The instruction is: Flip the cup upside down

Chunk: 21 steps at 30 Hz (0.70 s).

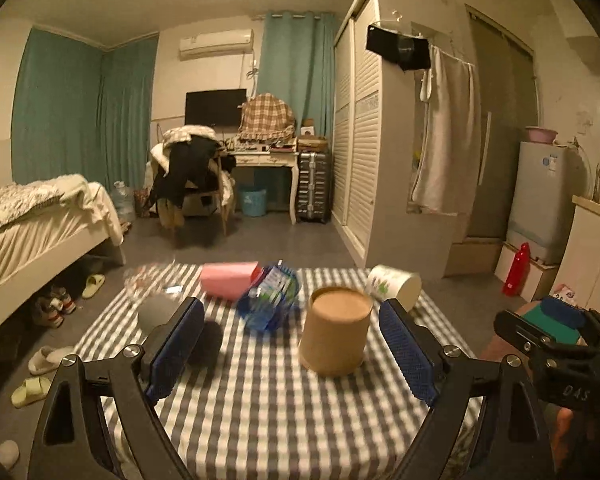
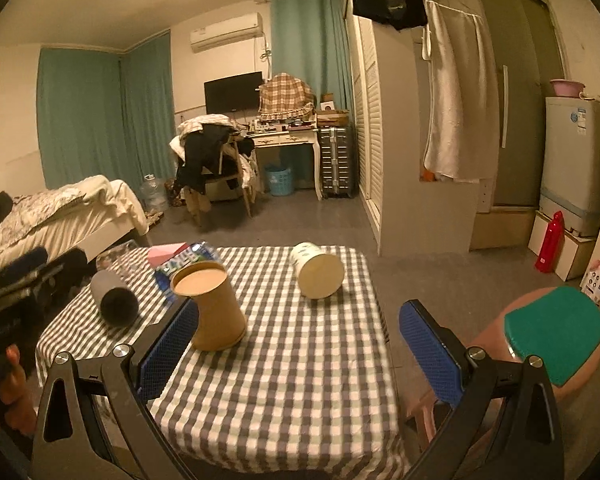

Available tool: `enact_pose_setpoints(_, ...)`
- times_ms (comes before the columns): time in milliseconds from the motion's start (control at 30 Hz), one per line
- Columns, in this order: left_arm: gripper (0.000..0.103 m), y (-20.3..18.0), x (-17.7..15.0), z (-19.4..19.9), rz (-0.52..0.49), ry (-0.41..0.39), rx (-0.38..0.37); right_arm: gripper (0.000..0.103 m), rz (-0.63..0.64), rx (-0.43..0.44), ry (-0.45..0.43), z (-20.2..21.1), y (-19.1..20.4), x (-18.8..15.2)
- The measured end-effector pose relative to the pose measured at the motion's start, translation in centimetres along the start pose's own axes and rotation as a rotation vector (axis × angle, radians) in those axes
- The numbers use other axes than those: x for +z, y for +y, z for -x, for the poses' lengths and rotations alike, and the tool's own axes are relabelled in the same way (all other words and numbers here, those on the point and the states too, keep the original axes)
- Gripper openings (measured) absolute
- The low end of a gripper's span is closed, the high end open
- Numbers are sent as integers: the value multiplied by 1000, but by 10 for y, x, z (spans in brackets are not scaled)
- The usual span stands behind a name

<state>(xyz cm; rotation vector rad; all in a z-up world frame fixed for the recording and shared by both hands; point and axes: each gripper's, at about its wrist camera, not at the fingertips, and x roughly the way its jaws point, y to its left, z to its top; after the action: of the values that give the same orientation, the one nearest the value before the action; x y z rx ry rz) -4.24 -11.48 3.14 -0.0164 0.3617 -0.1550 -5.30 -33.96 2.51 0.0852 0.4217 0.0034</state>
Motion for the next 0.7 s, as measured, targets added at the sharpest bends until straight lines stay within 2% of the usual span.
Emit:
enact_pose_setpoints(200,92,19,-26,1,51,25,21,101,46,34,46,-8,27,-18)
enact_pose_setpoints(300,99,25,-32,-1,63,38,33,101,39,47,39,-8,32,-19)
enact_pose_setpoints(500,102,30,-35,-5,70,35,77,103,49,-5,55,-20,34,-20)
enact_pose_setpoints(700,103,34,-37,-7,72,45,106,103,34,-2,55,-22,31,-22)
